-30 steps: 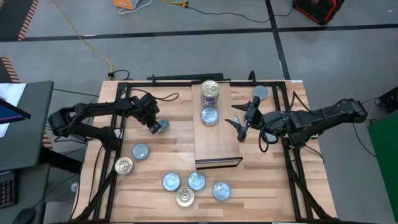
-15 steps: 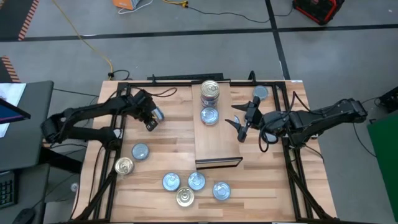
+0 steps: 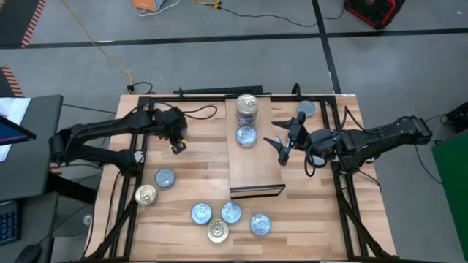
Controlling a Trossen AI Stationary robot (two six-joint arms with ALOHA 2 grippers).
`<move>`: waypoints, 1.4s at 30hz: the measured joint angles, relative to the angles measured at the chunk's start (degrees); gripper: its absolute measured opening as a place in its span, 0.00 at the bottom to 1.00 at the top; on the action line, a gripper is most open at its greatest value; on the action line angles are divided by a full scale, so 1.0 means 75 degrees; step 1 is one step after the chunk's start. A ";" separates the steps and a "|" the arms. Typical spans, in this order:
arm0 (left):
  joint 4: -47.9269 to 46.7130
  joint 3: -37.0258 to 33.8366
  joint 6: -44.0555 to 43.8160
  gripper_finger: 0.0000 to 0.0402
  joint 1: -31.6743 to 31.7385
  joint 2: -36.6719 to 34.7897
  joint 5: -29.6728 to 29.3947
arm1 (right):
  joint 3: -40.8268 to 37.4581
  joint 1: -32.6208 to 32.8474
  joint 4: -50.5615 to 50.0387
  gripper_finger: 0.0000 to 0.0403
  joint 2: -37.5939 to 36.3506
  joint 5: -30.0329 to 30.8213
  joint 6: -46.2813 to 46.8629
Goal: Stack canned seafood by type on shelf
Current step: Stack the blue and pink tuna can on the shelf on top of the other blue and pink tuna can
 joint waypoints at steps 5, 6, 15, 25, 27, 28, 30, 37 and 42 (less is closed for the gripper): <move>-0.0026 0.0688 -0.0427 0.50 0.0291 0.0660 -0.0857 | -0.0003 0.0000 -0.0013 0.79 0.0052 -0.0016 -0.0088; -0.0021 0.0817 -0.0573 0.53 0.0404 0.0764 -0.0935 | -0.0003 0.0000 -0.0027 0.79 0.0062 -0.0016 -0.0130; -0.0010 0.1089 -0.1886 0.72 0.1693 0.1212 -0.0633 | -0.0003 0.0015 -0.0246 0.79 0.0117 -0.0013 -0.0104; 0.0605 0.0610 -0.3091 0.80 0.1639 0.1027 -0.1288 | -0.0003 0.0010 0.0258 0.79 0.0099 -0.0010 -0.0464; 0.0982 0.0499 -0.3415 0.81 0.1415 0.1028 -0.1449 | -0.0003 -0.0028 0.0511 0.79 0.0099 -0.0013 -0.0667; 0.1224 0.0431 -0.3542 0.83 0.1302 0.1032 -0.1473 | -0.0003 -0.0044 0.0614 0.79 0.0099 -0.0011 -0.0726; 0.1645 0.0266 -0.3733 0.85 0.1078 0.1035 -0.1488 | -0.0003 -0.0068 0.0756 0.79 0.0099 -0.0009 -0.0820; 0.1645 -0.0217 -0.5040 0.91 0.0190 0.1038 -0.2384 | -0.0003 -0.0093 0.0676 0.79 0.0099 -0.0170 -0.1053; 0.1386 -0.0434 -0.6562 0.92 -0.0726 0.1038 -0.3500 | -0.0003 -0.0093 0.0552 0.79 0.0099 -0.0437 -0.1154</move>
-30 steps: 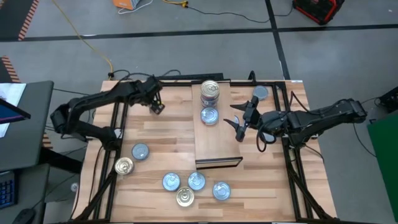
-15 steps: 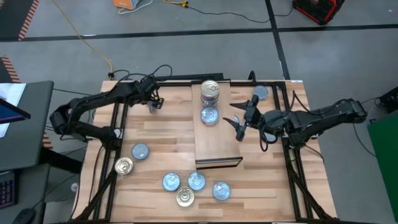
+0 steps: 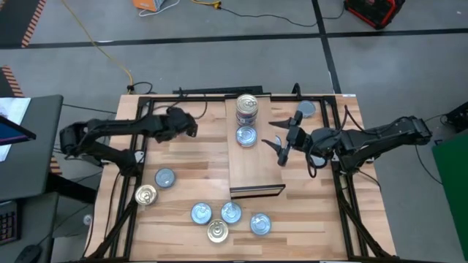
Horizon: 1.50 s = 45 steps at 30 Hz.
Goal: Stack canned seafood by type on shelf
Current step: Stack the blue and pink tuna can on the shelf on top of the other blue and pink tuna can
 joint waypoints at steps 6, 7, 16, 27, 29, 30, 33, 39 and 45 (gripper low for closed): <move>0.0230 -0.0276 -0.1942 0.92 -0.0748 0.0067 -0.1282 | 0.0000 0.0006 -0.0097 0.79 0.0000 -0.0081 -0.0020; 0.0421 -0.0365 -0.2185 0.92 -0.0812 0.0092 -0.1426 | 0.0000 0.0019 -0.0101 0.79 0.0000 -0.0097 -0.0027; 0.0905 -0.0613 -0.3472 0.92 -0.0959 0.0851 -0.1883 | 0.0000 0.0515 -0.0356 0.79 0.0000 -0.0127 -0.0073; 0.0075 -0.0605 -0.5747 0.92 -0.1012 0.2827 -0.1985 | 0.0000 0.1167 -0.0609 0.79 0.0000 -0.0128 -0.0013; -0.0186 -0.0608 -0.6241 0.91 -0.1012 0.2984 -0.2123 | 0.0000 0.1245 -0.0687 0.79 0.0000 -0.0127 0.0047; -0.0206 -0.0608 -0.6354 0.91 -0.1012 0.3035 -0.2148 | 0.0000 0.1282 -0.0722 0.79 0.0000 -0.0127 0.0050; -0.0019 -0.0607 -0.6252 0.88 -0.1012 0.3064 -0.2250 | 0.0000 0.1351 -0.0706 0.79 0.0000 -0.0127 0.0070; 0.0137 -0.0605 -0.5849 0.78 -0.0979 0.3057 -0.2611 | 0.0000 0.1370 -0.0672 0.79 0.0000 -0.0127 0.0067; 0.0276 -0.0605 -0.5141 0.67 -0.0931 0.3054 -0.3081 | 0.0000 0.1344 -0.0631 0.79 0.0000 -0.0127 0.0064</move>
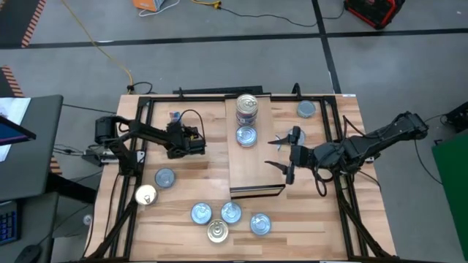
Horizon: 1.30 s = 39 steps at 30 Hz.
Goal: Stack canned seafood by type on shelf
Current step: Stack the blue and pink tuna can on the shelf on top of the other blue and pink tuna can
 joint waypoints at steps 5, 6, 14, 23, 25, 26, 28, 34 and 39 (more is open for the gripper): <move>0.0167 0.0000 0.0387 0.59 0.0360 0.0000 0.0156 | 0.0000 -0.0041 0.0053 0.79 0.0000 0.0001 0.0003; 0.0252 0.0000 0.0513 0.57 0.0475 0.0000 0.0251 | 0.0000 -0.0041 0.0053 0.79 0.0000 0.0003 0.0003; 0.1324 0.0009 0.2763 0.46 0.1108 -0.0006 0.0687 | 0.0000 -0.0041 0.0047 0.79 0.0000 0.0003 0.0006; 0.1405 0.0012 0.4503 0.46 0.0902 -0.0309 0.0995 | 0.0000 -0.0026 -0.0288 0.79 0.0000 0.0006 0.0123; 0.1403 0.0006 0.5196 0.46 0.0674 -0.0619 0.1201 | 0.0000 -0.0024 -0.0369 0.79 0.0000 0.0018 0.0132; 0.1419 0.0000 0.5655 0.46 0.0515 -0.0815 0.1198 | 0.0000 -0.0024 -0.0402 0.79 -0.0001 0.0026 0.0144; 0.1474 0.0000 0.6529 0.46 0.0181 -0.1295 0.1157 | 0.0000 -0.0024 -0.0584 0.79 -0.0068 0.0026 0.0227; 0.2017 0.0000 0.9436 0.47 -0.0985 -0.2871 0.0883 | 0.0000 -0.0007 -0.1628 0.79 -0.0443 0.0050 0.1317; 0.3177 0.0003 1.2302 0.47 -0.1878 -0.3944 0.1495 | 0.0000 0.0029 -0.2512 0.79 -0.0421 0.0055 0.2439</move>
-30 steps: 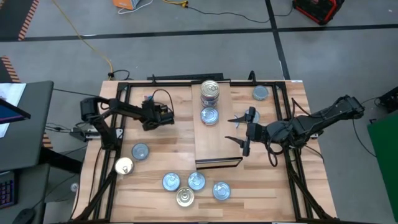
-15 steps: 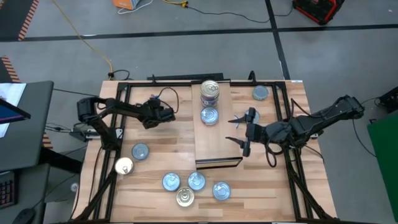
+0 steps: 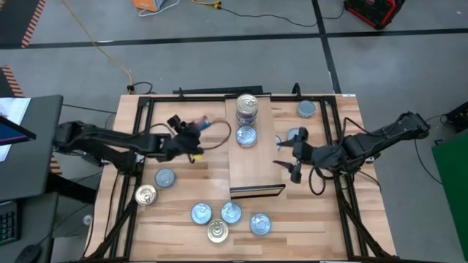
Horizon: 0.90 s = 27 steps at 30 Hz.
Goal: Stack canned seafood by type on shelf
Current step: Stack the blue and pink tuna can on the shelf on top of the other blue and pink tuna can
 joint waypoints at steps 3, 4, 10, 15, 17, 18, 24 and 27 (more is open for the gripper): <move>0.0493 0.0000 0.1567 0.48 -0.0459 -0.0505 0.0444 | -0.0002 -0.0005 -0.0050 0.79 0.0085 0.0000 0.0231; 0.0650 0.0000 0.2006 0.48 -0.0591 -0.0638 0.0477 | -0.0003 -0.0015 -0.0019 0.79 0.0086 0.0001 0.0233; 0.1840 0.0003 0.3999 0.47 -0.0873 -0.0963 0.0318 | -0.0003 -0.0197 0.0091 0.79 0.0039 0.0046 0.0242; 0.2699 0.0003 0.4987 0.48 -0.0809 -0.0865 0.0221 | -0.0003 -0.0443 0.0186 0.79 0.0073 0.0056 0.0128; 0.3008 0.0003 0.5341 0.48 -0.0809 -0.0833 0.0262 | -0.0003 -0.0614 0.0263 0.79 0.0071 0.0063 -0.0017; 0.3204 0.0003 0.5526 0.48 -0.0809 -0.0829 0.0357 | -0.0003 -0.0700 0.0316 0.79 0.0071 0.0122 -0.0096; 0.4744 0.0003 0.6679 0.47 -0.0766 -0.0792 0.1334 | -0.0003 -0.1311 0.0676 0.79 0.0071 0.0174 -0.0234; 0.4910 0.0253 0.6844 0.48 -0.0451 -0.0695 0.1681 | -0.0003 -0.1578 0.0671 0.79 0.0071 0.0136 -0.0236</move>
